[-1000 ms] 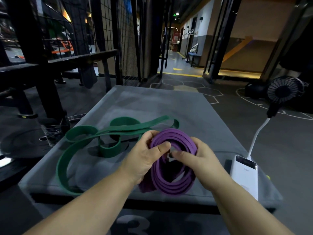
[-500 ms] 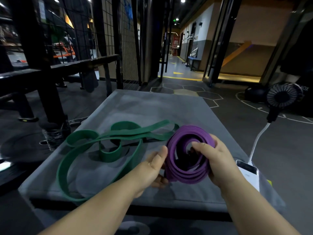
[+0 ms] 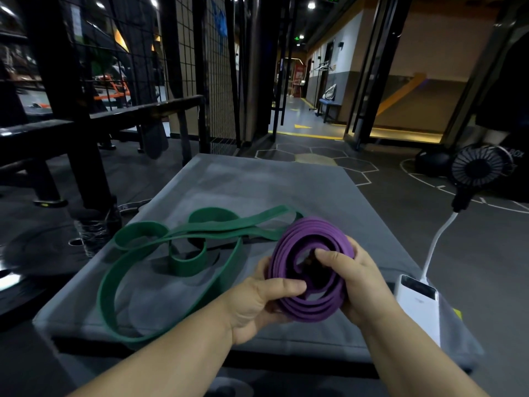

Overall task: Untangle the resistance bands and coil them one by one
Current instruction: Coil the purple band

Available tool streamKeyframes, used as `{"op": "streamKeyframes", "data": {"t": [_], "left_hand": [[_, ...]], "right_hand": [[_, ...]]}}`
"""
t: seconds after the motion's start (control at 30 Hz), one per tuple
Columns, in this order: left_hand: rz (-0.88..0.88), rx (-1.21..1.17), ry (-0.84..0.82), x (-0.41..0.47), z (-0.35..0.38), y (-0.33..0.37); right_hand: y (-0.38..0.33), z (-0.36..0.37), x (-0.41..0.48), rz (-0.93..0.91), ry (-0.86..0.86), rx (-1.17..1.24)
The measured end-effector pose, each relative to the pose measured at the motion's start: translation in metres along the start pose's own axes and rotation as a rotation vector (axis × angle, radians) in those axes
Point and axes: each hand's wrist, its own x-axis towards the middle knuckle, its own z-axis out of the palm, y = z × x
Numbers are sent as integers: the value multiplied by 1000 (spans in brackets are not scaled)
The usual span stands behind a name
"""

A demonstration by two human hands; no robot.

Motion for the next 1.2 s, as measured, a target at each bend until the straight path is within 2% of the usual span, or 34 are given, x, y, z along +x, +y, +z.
{"op": "streamKeyframes", "data": {"t": [0.13, 0.4, 0.77, 1.0, 1.2], "left_hand": [[15, -18, 92, 3, -6, 1], [30, -120, 147, 2, -2, 3], [141, -297, 80, -1, 1, 10], [159, -304, 131, 1, -6, 13], [228, -293, 63, 1, -7, 15]], "right_hand": [[1, -2, 4, 0, 91, -142], [-1, -3, 4, 34, 135, -121], [2, -1, -2, 144, 52, -139], [7, 3, -2, 176, 64, -205], [9, 7, -2, 199, 89, -228]]}}
